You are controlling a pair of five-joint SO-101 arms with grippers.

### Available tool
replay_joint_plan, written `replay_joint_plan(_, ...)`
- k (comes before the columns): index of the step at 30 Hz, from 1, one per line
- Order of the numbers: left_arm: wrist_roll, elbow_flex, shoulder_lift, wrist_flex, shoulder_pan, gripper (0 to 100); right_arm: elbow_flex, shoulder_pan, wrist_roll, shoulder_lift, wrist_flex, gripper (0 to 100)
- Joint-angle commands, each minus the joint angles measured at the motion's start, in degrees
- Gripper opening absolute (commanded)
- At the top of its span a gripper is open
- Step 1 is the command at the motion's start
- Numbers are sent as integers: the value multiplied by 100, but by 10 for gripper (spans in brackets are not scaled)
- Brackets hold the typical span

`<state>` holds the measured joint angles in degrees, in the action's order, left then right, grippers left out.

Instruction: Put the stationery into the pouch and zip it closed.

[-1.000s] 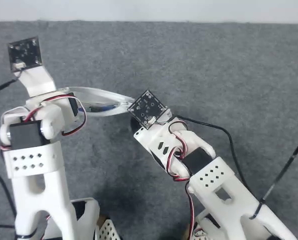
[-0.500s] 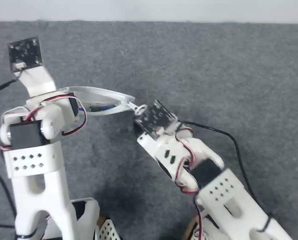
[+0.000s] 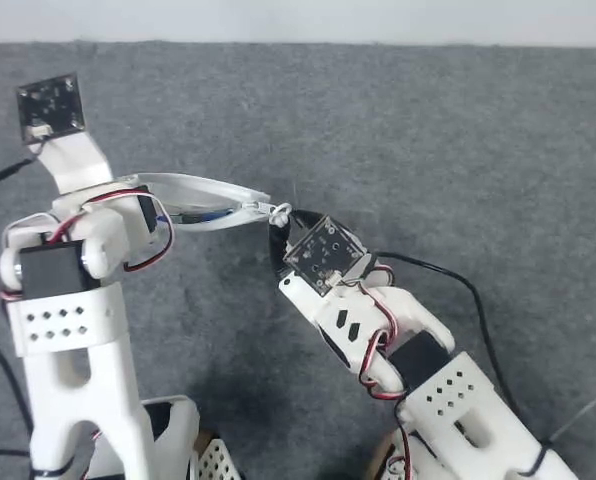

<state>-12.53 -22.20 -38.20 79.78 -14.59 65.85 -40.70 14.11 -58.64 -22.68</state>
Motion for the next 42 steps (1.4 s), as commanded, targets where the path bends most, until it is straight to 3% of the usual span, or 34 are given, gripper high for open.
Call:
replay_joint_plan(1, 44, 13, -35, -185, 0, 12, -79, -4, 88, -207, 171, 122)
replay_joint_plan(24, 44, 13, -26, -185, 0, 12, -70, -119, 123, 743, 892, 114)
replay_joint_plan(31, 44, 13, -26, -185, -9, 12, -97, -110, 149, 743, 875, 9)
replay_joint_plan(42, 44, 13, -26, -185, -9, 13, -158, -268, 1240, 549, -145, 7)
